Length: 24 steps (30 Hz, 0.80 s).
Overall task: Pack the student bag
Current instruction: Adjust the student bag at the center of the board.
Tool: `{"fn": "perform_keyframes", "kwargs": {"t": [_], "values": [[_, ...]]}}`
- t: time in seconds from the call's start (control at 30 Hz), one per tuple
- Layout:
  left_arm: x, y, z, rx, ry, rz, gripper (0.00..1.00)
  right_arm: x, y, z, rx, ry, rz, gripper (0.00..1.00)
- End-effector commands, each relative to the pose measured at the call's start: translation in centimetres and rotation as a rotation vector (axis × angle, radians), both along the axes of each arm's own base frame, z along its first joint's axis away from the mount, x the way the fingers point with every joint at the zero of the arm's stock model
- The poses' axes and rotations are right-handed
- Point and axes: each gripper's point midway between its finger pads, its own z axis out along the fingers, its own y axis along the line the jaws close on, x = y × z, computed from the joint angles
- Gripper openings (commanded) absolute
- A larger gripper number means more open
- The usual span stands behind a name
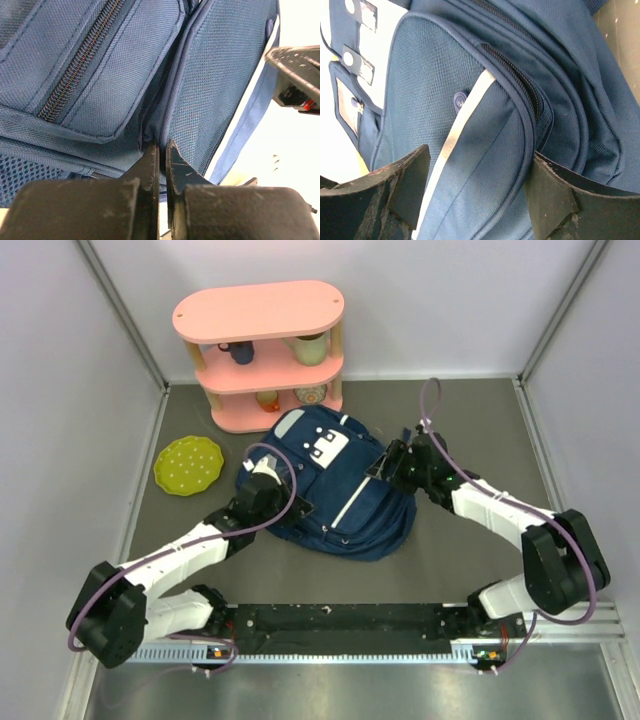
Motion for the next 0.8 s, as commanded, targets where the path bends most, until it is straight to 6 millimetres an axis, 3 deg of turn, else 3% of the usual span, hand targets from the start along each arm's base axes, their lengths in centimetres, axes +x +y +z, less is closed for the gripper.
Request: {"fn": "perform_keyframes", "kwargs": {"t": [0.0,0.07,0.1,0.17,0.2,0.27,0.37,0.43,0.47,0.53,0.57,0.73,0.77], "values": [[-1.6,-1.1,-0.4,-0.068,0.074,0.033,0.00,3.3,-1.1,6.1,-0.046,-0.211,-0.028,0.75],[-1.0,-0.7,-0.4,-0.064,0.065,0.069,0.00,2.0,-2.9,5.1,-0.129,-0.181,-0.053,0.78],[-0.9,-0.8,-0.2,-0.076,0.069,0.079,0.00,1.7,-4.1,6.6,-0.146,-0.226,-0.099,0.80],[-0.8,-0.8,-0.2,-0.079,0.076,0.089,0.00,0.1,-5.7,6.0,-0.177,-0.225,-0.124,0.80],[-0.4,-1.2,0.5,-0.105,0.056,0.090,0.00,-0.7,-6.3,7.6,-0.165,-0.269,-0.140,0.81],[-0.3,-1.3,0.5,-0.108,0.058,0.088,0.00,-2.4,-6.1,7.6,-0.153,-0.289,-0.107,0.81],[-0.1,-1.7,0.9,-0.121,0.053,0.079,0.00,-6.1,-3.1,9.0,-0.123,-0.334,-0.012,0.75],[-0.1,-1.9,0.9,-0.124,0.057,0.074,0.00,-7.7,-1.9,8.4,-0.129,-0.318,0.002,0.72],[-0.1,-1.9,1.0,-0.126,0.052,0.073,0.00,-9.5,0.2,8.2,-0.087,-0.297,0.053,0.72],[-0.1,-2.0,1.1,-0.128,0.052,0.071,0.00,-10.7,1.3,7.2,-0.088,-0.278,0.050,0.68],[0.0,-2.0,1.1,-0.128,0.052,0.067,0.00,-12.2,2.9,7.0,-0.073,-0.275,0.087,0.67],[-0.2,-2.2,0.9,-0.124,0.048,0.047,0.00,-14.7,7.0,6.5,-0.081,-0.298,0.113,0.61],[-0.2,-2.2,0.9,-0.122,0.044,0.041,0.00,-15.1,7.9,5.2,-0.114,-0.276,0.128,0.59]]}}
